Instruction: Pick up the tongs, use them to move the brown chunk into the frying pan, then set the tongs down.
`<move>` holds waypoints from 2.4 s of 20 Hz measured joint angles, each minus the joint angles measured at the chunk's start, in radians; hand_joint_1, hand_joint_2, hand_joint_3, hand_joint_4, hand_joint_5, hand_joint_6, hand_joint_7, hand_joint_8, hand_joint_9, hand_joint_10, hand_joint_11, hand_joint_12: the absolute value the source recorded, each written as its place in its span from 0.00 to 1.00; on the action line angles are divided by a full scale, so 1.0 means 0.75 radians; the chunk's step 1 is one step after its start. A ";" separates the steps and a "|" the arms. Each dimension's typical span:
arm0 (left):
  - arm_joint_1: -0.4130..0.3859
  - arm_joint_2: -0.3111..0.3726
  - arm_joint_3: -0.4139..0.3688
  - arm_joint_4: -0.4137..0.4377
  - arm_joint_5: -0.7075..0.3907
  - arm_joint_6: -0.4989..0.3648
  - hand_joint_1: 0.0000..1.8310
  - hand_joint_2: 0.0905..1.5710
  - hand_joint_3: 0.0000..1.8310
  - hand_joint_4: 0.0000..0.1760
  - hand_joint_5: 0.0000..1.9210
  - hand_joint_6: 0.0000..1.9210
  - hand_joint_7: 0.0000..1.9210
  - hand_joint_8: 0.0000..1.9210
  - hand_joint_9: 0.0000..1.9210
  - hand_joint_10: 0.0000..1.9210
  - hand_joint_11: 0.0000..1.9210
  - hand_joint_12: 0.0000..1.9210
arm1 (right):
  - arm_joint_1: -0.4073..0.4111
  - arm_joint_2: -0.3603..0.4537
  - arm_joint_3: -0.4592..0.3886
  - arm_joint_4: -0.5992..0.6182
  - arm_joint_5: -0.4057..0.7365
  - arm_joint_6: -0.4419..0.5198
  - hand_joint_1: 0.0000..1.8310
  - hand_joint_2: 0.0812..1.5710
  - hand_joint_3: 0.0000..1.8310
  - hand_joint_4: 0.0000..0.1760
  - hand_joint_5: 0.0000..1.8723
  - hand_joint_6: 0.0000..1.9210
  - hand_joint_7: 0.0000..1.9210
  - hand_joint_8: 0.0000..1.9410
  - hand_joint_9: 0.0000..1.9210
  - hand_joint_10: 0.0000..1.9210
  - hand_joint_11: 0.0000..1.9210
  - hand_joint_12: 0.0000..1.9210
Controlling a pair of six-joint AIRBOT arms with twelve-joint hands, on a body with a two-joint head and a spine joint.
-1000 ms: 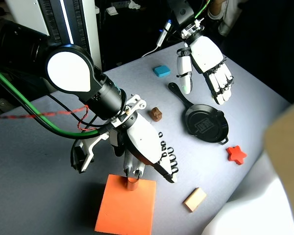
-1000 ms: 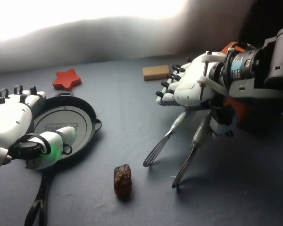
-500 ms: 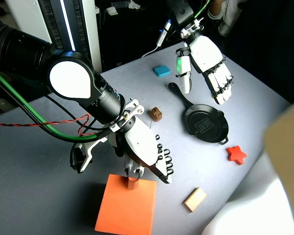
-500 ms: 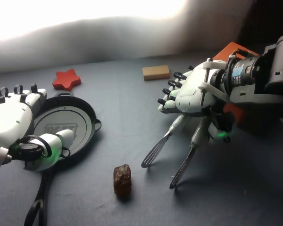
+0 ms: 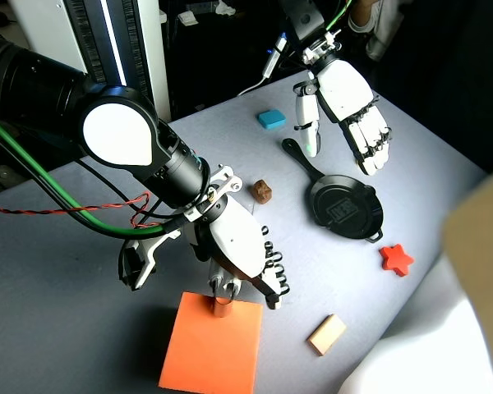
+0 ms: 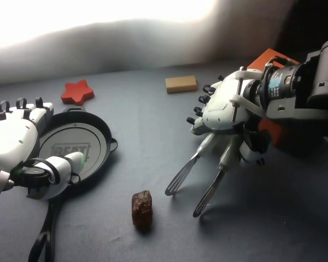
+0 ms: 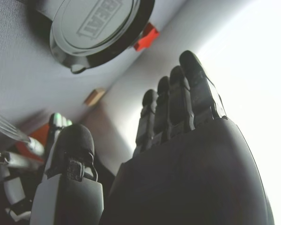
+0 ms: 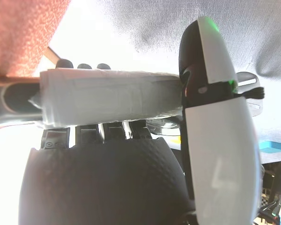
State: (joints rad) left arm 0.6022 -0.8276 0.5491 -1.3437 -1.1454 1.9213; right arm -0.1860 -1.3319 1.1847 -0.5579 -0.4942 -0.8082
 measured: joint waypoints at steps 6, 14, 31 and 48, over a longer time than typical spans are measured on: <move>0.000 0.000 -0.004 0.000 0.000 0.000 0.08 0.84 0.00 0.17 0.05 0.00 0.05 0.00 0.06 0.00 0.00 0.33 | 0.001 0.005 0.000 0.001 0.004 -0.002 0.56 0.70 0.00 0.00 0.27 0.08 0.29 0.03 0.24 0.09 0.00 0.73; -0.003 0.000 -0.004 0.002 0.000 0.000 0.14 0.83 0.00 0.16 0.07 0.00 0.05 0.00 0.06 0.00 0.00 0.31 | 0.018 0.017 0.000 0.007 0.002 -0.020 0.57 0.71 0.00 0.00 0.30 0.13 0.36 0.01 0.25 0.23 0.02 0.80; -0.014 -0.006 0.148 -0.031 0.004 -0.017 0.11 0.81 0.00 0.12 0.10 0.00 0.07 0.00 0.07 0.00 0.00 0.35 | 0.171 0.071 -0.216 -0.355 -0.275 0.413 0.57 0.71 0.00 0.00 0.28 0.14 0.35 0.00 0.22 0.26 0.00 0.79; -0.018 -0.005 0.265 -0.050 0.051 -0.071 0.11 0.83 0.00 0.18 0.05 0.00 0.05 0.00 0.05 0.00 0.00 0.30 | 0.239 0.029 -0.422 -0.432 -0.598 0.861 0.57 0.72 0.00 0.00 0.28 0.14 0.35 0.00 0.22 0.27 0.00 0.80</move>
State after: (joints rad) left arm 0.5884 -0.8314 0.7479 -1.3815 -1.1072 1.8679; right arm -0.0071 -1.3102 0.8680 -0.8822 -0.9424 -0.1627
